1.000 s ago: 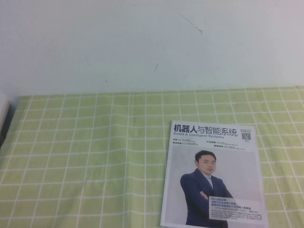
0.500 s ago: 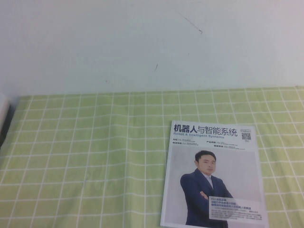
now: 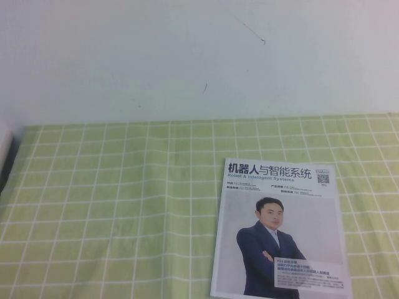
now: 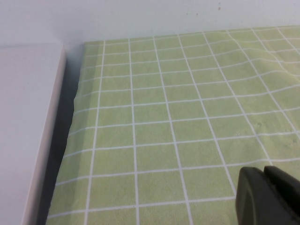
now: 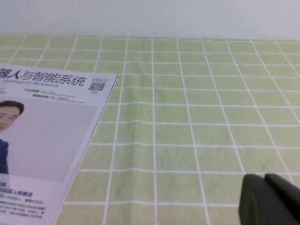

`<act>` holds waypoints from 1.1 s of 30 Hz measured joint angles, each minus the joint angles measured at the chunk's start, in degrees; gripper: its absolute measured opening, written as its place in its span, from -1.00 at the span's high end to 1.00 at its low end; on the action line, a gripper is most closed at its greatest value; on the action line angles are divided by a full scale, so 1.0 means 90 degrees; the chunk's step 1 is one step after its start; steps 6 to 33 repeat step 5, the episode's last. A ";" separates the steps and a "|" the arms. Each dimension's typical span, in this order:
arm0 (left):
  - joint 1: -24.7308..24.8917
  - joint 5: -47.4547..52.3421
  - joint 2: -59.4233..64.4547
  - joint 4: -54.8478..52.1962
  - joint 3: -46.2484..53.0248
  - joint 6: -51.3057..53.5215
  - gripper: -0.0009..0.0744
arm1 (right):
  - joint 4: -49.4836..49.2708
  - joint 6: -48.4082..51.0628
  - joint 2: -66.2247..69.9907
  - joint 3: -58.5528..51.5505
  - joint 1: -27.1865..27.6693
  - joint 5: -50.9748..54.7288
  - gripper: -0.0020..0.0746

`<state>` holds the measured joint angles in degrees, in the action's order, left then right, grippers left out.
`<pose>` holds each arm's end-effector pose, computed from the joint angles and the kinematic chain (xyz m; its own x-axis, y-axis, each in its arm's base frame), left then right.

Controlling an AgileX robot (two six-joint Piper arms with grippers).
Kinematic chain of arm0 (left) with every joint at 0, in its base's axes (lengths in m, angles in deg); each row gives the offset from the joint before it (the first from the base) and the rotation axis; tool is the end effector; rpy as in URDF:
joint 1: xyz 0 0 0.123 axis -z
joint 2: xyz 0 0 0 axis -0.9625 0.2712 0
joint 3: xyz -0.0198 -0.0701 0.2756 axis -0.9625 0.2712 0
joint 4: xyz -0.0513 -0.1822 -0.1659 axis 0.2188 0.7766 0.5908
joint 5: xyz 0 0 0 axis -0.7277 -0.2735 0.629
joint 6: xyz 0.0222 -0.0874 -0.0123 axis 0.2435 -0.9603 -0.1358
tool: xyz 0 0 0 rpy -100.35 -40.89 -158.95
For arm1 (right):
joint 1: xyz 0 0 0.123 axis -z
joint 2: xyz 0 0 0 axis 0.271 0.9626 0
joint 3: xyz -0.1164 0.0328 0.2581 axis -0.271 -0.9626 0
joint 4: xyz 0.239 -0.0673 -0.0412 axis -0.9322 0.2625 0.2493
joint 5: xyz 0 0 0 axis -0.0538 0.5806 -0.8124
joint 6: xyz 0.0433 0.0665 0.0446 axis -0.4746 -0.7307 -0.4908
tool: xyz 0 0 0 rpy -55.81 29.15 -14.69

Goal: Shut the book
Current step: 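Close the open booklet and leave it lying on the table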

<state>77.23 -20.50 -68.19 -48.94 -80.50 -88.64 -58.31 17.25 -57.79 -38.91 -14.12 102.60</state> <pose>0.0532 -0.0039 0.1791 -0.2440 -0.0353 -0.9691 0.0527 0.9974 -0.0496 0.0531 -0.0007 0.1751 -0.2682 -0.0489 -0.9621 0.0055 0.9986 -0.0523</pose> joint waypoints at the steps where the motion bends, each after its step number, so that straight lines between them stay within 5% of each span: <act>1: 0.0000 0.0000 0.0000 0.0000 0.0000 0.0000 0.98 | 0.0000 0.0000 0.0000 0.0011 0.0000 0.0000 0.95; 33: 0.0000 0.0000 0.0000 0.0000 0.0000 0.0000 0.98 | 0.0000 0.0000 0.0000 0.0011 0.0000 0.0000 0.95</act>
